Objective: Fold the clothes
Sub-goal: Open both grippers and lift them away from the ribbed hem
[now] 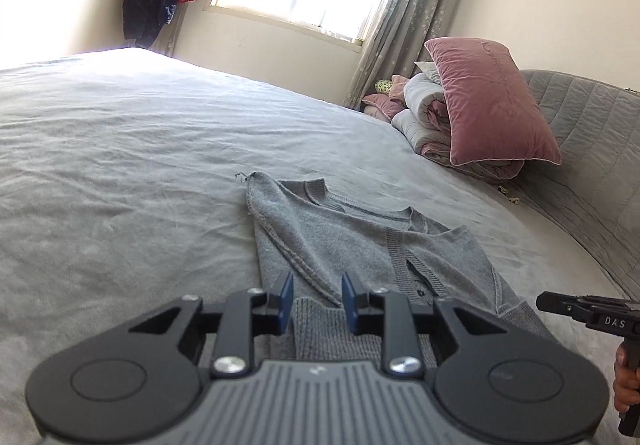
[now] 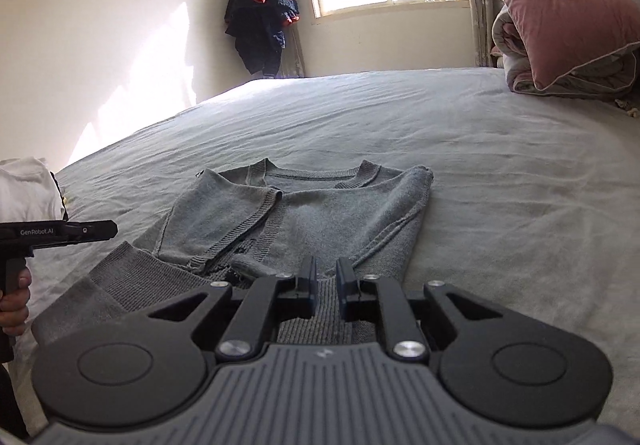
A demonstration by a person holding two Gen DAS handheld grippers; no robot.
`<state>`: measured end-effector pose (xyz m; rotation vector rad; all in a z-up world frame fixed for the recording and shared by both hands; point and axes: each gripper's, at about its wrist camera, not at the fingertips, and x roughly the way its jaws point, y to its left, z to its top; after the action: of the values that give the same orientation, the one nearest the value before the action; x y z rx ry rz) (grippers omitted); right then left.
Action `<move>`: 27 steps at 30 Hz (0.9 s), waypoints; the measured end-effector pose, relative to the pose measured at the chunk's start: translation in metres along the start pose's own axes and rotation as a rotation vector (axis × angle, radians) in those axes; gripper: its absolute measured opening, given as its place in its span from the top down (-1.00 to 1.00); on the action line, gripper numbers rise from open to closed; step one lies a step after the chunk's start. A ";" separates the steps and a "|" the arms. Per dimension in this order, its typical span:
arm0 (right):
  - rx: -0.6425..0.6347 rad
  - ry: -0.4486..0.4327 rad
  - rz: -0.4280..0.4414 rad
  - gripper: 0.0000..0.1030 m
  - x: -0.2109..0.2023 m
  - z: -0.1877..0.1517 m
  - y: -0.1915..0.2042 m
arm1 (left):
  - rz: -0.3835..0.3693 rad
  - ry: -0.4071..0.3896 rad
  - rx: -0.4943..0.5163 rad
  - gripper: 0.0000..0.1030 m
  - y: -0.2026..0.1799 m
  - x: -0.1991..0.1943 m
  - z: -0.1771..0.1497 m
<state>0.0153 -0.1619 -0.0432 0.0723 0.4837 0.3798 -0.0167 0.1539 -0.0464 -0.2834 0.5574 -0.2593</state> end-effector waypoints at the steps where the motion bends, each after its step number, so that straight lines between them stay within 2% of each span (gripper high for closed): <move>1: -0.013 0.011 0.009 0.69 0.002 -0.002 0.002 | 0.002 0.003 0.013 0.51 -0.001 0.001 -0.001; 6: -0.029 0.064 -0.007 0.69 0.013 -0.016 -0.015 | 0.010 0.015 0.078 0.58 -0.008 0.004 -0.004; 8: -0.028 0.086 -0.021 0.76 0.018 -0.022 -0.024 | 0.013 0.021 0.105 0.59 -0.010 0.005 -0.006; 12: -0.018 0.088 -0.032 0.74 0.016 -0.019 -0.024 | 0.020 0.031 0.157 0.60 -0.016 0.007 -0.009; 13: -0.024 0.086 -0.032 0.71 0.013 -0.018 -0.022 | 0.021 0.032 0.166 0.60 -0.017 0.006 -0.009; 14: -0.029 0.085 -0.031 0.57 0.010 -0.017 -0.020 | 0.020 0.031 0.171 0.57 -0.019 0.003 -0.009; 16: -0.038 0.081 -0.028 0.48 0.005 -0.016 -0.017 | 0.019 0.028 0.179 0.41 -0.023 -0.002 -0.008; 18: -0.056 0.078 -0.026 0.31 -0.001 -0.015 -0.013 | 0.018 0.026 0.193 0.21 -0.027 -0.009 -0.008; 27: -0.206 0.113 0.041 0.23 -0.034 -0.009 0.018 | -0.040 0.030 0.427 0.20 -0.054 -0.055 -0.006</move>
<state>-0.0230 -0.1581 -0.0339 -0.1395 0.5528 0.4739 -0.0735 0.1203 -0.0071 0.1230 0.5122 -0.4138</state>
